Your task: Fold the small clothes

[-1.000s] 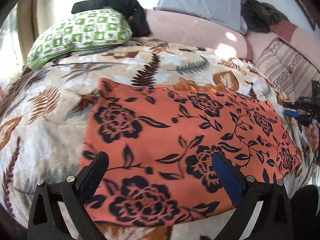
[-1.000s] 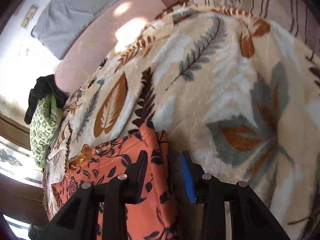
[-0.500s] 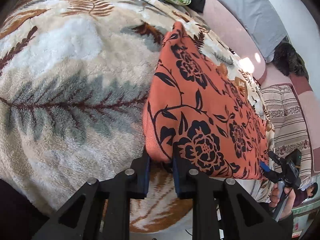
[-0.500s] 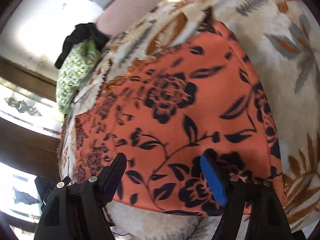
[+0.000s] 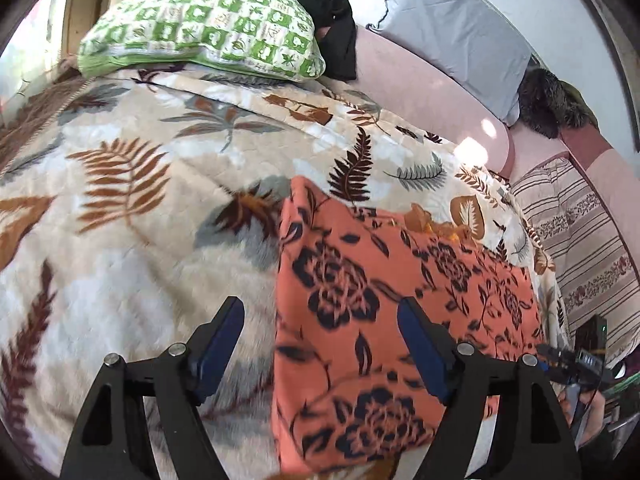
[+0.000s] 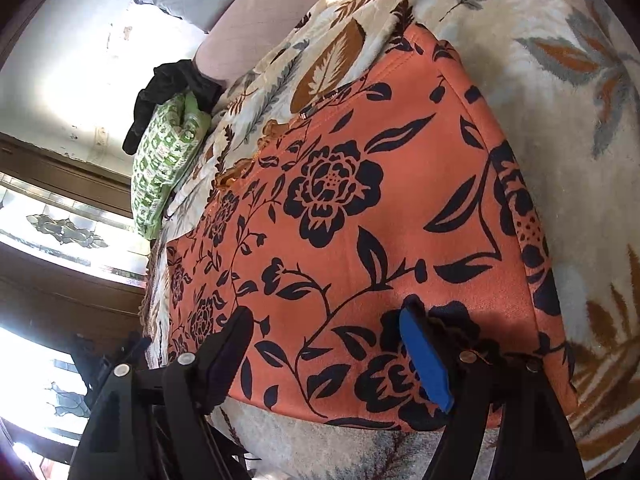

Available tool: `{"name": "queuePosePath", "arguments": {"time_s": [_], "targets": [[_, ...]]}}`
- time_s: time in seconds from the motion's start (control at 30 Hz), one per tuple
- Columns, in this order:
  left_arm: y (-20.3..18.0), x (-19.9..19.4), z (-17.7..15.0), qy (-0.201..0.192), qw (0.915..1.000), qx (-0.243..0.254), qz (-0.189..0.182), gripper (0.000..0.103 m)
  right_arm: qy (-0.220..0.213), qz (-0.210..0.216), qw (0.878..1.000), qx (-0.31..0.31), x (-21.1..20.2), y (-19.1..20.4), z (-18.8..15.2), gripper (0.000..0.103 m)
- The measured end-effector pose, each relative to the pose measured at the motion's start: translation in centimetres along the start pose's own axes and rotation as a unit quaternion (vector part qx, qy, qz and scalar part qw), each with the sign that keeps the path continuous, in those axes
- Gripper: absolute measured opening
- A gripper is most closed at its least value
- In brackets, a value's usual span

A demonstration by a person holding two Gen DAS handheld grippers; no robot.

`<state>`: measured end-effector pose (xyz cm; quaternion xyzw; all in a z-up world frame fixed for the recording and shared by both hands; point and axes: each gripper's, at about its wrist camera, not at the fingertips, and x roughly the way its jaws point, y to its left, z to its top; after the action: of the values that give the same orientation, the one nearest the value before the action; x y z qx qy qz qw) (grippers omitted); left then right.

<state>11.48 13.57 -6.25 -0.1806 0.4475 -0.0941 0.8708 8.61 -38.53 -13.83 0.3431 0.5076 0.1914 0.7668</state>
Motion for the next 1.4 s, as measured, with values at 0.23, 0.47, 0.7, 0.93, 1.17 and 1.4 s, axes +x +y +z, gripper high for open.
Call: {"name": "queuePosePath", "arguments": {"time_s": [0.23, 0.47, 0.7, 0.93, 1.17, 1.4], "targets": [[1.9, 9.7, 5.5, 0.084, 0.996, -0.006, 0.032, 0.012, -0.001, 0.035, 0.999, 0.007, -0.4, -1.2, 0.0, 0.079], [3.4, 9.2, 5.9, 0.067, 0.9972, -0.004, 0.033, 0.026, -0.006, 0.046, 0.999, -0.002, -0.5, -1.4, -0.4, 0.079], [-0.1, 2.6, 3.3, 0.003, 0.9973, 0.053, 0.051, 0.049, 0.002, 0.036, 0.999, 0.009, -1.2, -0.2, 0.3, 0.079], [-4.0, 0.7, -1.7, 0.003, 0.9966, 0.075, 0.033, 0.07, -0.035, 0.106, 0.994, 0.012, -1.5, 1.2, 7.1, 0.08], [-6.2, 4.0, -5.9, 0.036, 0.9841, 0.146, 0.095, 0.076, -0.079, 0.091, 0.977, 0.173, 0.1, -6.4, 11.0, 0.071], [-6.6, 4.5, -6.5, 0.035, 0.9812, 0.147, 0.12, 0.079, -0.067, 0.001, 0.991, 0.112, 0.3, -5.3, 11.4, 0.084]]}}
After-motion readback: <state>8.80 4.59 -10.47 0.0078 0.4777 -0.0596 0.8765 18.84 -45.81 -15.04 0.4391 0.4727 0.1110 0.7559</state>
